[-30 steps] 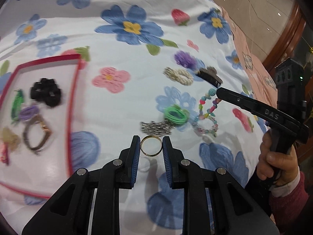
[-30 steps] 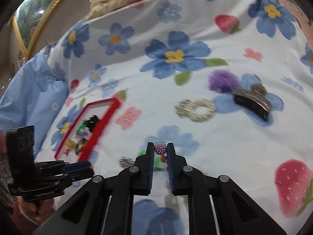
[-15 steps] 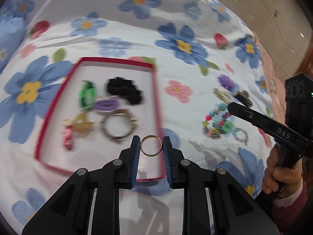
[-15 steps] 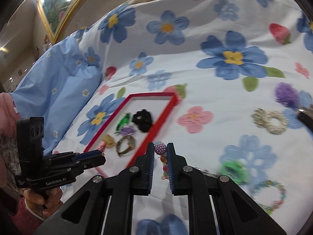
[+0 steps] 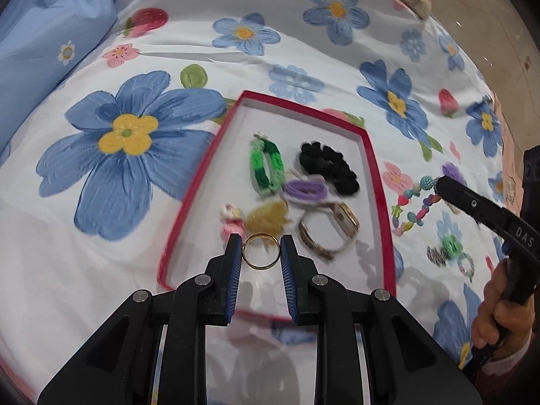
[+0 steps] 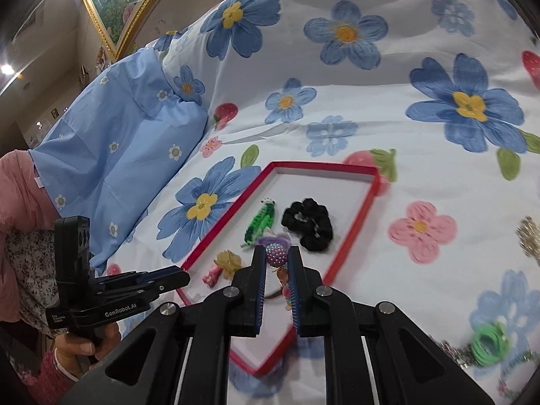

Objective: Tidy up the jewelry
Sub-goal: 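Carry the gold ring with the left tool while the right tool carries the beaded bracelet to the tray, then open the left tool to drop the ring while the right tool releases the bracelet onto the scrunchie, then move both tools back over the remaining jewelry, then grasp the green bow clip with the left tool while the right tool grasps the clear beaded bracelet, then carry the green bow clip with the left tool while the right tool carries the bracelet into the tray, then open the left tool on the bow clip while the right tool releases the bracelet in the tray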

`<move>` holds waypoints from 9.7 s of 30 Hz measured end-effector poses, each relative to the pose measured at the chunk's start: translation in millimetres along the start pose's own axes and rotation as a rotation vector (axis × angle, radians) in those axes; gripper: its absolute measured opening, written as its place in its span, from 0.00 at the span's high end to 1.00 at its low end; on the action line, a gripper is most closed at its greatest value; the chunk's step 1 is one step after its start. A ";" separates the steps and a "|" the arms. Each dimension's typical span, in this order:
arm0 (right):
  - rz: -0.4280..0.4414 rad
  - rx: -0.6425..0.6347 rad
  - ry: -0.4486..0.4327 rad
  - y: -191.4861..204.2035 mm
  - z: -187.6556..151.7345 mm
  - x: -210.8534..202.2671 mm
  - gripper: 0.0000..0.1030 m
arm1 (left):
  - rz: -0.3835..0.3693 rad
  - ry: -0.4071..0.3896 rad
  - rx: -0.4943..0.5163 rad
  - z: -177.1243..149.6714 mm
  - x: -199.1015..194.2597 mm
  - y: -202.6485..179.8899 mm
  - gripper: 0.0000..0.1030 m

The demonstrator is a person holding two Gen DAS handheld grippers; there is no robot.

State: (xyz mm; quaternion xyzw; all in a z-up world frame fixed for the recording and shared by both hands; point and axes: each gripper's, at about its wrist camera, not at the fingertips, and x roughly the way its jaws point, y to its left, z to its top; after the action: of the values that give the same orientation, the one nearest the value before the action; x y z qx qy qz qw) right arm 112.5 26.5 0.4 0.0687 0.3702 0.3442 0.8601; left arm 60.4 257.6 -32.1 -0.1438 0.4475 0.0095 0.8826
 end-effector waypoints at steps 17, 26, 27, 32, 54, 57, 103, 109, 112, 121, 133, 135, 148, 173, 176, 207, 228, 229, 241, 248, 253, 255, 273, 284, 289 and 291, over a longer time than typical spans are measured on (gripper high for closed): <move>0.017 0.061 0.025 -17.8 43.0 83.8 0.88 | 0.035 0.060 0.051 75.5 81.7 -5.3 0.80; -0.047 0.076 0.128 -42.7 36.2 122.8 0.88 | 0.058 0.145 0.095 77.9 120.1 -11.1 0.79; -0.053 0.073 0.132 -43.6 34.8 123.9 0.88 | 0.063 0.144 0.102 77.3 120.3 -12.6 0.79; -0.058 0.079 0.151 -48.1 30.4 128.2 0.87 | 0.073 0.150 0.109 76.1 123.5 -12.7 0.79; -0.039 0.116 0.121 -51.7 32.0 114.7 0.69 | 0.086 0.145 0.092 76.6 117.8 -9.9 0.72; -0.036 0.117 0.114 -51.0 32.4 108.9 0.69 | 0.090 0.149 0.091 76.0 117.8 -9.7 0.72; -0.371 0.288 -0.049 -149.2 -91.3 -160.6 0.57 | -0.141 0.078 0.205 -18.4 9.7 -155.8 0.45; -0.407 0.329 -0.049 -170.7 -111.1 -180.1 0.57 | -0.161 0.110 0.265 -30.4 17.0 -187.2 0.45; -0.414 0.342 -0.045 -176.6 -116.2 -183.5 0.57 | -0.173 0.125 0.293 -33.0 19.9 -199.8 0.44; -0.423 0.323 -0.002 -180.9 -115.8 -169.2 0.57 | -0.193 0.163 0.360 -34.0 40.9 -233.2 0.41; -0.433 0.305 0.071 -195.1 -116.2 -142.2 0.58 | -0.214 0.235 0.427 -33.2 92.9 -275.0 0.41; -0.442 0.288 0.076 -194.9 -116.5 -139.3 0.59 | -0.219 0.243 0.438 -31.6 101.4 -283.8 0.41; -0.461 0.268 0.065 -195.6 -113.8 -137.9 0.93 | -0.270 0.240 0.548 -35.8 113.9 -314.6 0.95; -0.304 0.116 -0.064 -107.3 -56.3 -144.0 0.93 | -0.256 0.051 0.264 -7.5 5.1 -188.4 0.95; -0.272 0.099 -0.056 -93.3 -51.7 -133.0 0.93 | -0.235 0.034 0.221 -6.8 -3.8 -161.7 0.95; 0.016 -0.095 0.095 48.3 -28.3 1.5 0.93 | -0.055 0.023 -0.054 -12.7 -15.3 6.6 0.95; -0.015 -0.070 0.222 31.2 -43.9 63.7 0.93 | -0.011 0.137 -0.055 -12.2 39.1 14.9 0.95; -0.021 -0.070 0.229 28.8 -45.0 65.6 0.93 | -0.006 0.139 -0.055 -12.2 40.2 15.0 0.95; -0.073 -0.078 0.278 18.5 -52.9 79.6 0.93 | 0.056 0.171 -0.038 -14.8 53.2 11.1 0.91; -0.082 -0.081 0.297 17.7 -49.8 83.9 0.93 | 0.060 0.179 -0.025 -12.7 56.0 8.4 0.89; -0.083 -0.082 0.302 17.4 -48.2 85.8 0.92 | 0.068 0.181 -0.021 -11.6 56.7 7.6 0.84; -0.085 -0.082 0.303 17.6 -48.1 86.1 0.92 | 0.069 0.179 -0.024 -11.5 56.3 7.4 0.79; -0.072 -0.084 0.318 16.0 -45.0 85.0 0.89 | 0.081 0.168 -0.030 -12.2 50.8 8.4 0.49; -0.055 -0.101 0.280 21.8 -45.5 64.2 0.63 | 0.090 0.140 -0.017 -16.3 31.1 2.5 0.36; -0.051 -0.067 0.242 17.2 -44.7 49.7 0.61 | 0.100 0.138 -0.005 -17.7 29.1 0.6 0.33; -0.058 -0.061 0.237 16.3 -44.3 46.2 0.61 | 0.100 0.141 -0.003 -16.8 29.7 -0.2 0.33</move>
State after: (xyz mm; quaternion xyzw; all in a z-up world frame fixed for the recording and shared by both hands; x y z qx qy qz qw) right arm 95.9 62.5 -52.5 -0.0094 0.4603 0.3362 0.8216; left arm 65.0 249.6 -65.0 -0.1230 0.5153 0.0441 0.8470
